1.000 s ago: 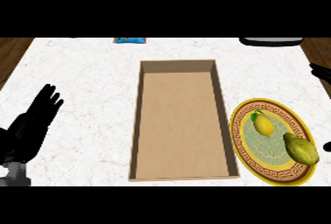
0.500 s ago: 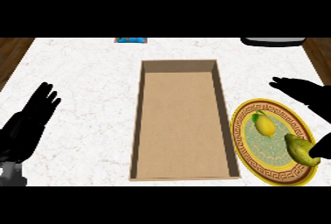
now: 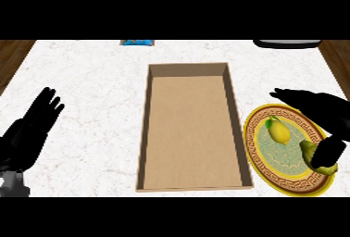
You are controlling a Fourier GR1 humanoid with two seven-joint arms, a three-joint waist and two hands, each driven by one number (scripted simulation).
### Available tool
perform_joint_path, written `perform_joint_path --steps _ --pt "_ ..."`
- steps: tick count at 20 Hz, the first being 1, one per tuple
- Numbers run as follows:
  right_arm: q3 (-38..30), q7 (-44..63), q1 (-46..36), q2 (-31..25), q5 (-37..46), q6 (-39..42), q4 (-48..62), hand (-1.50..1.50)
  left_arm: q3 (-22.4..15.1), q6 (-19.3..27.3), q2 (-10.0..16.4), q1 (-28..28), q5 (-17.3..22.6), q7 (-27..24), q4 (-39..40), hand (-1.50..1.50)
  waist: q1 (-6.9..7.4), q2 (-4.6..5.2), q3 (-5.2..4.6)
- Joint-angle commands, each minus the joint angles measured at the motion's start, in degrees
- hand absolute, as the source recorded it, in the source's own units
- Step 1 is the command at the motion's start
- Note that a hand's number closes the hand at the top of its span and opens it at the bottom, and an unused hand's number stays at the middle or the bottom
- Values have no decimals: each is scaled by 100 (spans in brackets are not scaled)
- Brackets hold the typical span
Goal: Pick the lemon from the plate and place it in the cardboard box
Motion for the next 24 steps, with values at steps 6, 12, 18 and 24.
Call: perform_joint_path --steps 6,12,18,24 --pt "-299 -324 2 259 639 578 198 -150 219 -23 -203 -181 -279 289 -90 0 -20 -3 1" --pt "-506 -869 533 524 1023 85 94 -150 322 -152 -315 -172 -447 264 -33 0 -43 -7 2" --pt "-546 -1309 267 779 1586 -22 492 -150 344 -167 -510 -217 -596 448 -313 0 -23 -2 2" --pt "-505 -1159 8 1000 2152 124 745 -150 287 -469 -749 266 -696 177 -264 0 -6 -2 1"
